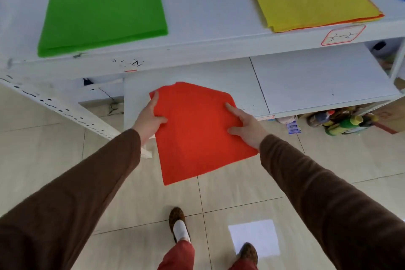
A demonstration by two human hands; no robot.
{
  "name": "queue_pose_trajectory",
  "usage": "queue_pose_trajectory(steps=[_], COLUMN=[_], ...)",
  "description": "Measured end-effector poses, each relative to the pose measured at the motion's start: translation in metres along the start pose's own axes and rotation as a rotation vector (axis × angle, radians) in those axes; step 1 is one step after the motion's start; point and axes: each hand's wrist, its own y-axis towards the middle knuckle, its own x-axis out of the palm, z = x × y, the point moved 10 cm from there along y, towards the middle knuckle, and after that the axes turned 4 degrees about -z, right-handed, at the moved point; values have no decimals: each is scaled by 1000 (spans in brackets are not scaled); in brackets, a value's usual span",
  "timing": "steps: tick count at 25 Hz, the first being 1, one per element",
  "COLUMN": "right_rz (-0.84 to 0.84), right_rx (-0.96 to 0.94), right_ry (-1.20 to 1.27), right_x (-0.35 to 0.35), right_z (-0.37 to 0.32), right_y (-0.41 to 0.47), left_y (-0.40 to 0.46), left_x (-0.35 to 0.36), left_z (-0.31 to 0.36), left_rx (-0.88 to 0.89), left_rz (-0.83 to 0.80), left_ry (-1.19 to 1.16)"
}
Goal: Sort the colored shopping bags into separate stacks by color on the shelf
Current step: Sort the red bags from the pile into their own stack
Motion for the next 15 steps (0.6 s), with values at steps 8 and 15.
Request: queue_pose_trajectory(steps=[8, 15], right_rz=[114, 34], right_rx=[-320, -52], right_ry=[47, -104], right_x=[46, 119], right_z=[-62, 70], right_y=[193, 336], left_y=[174, 291], left_x=[-153, -140], left_z=[-7, -121], left_rx=[51, 82], left_rz=[249, 136], left_ry=[-8, 204])
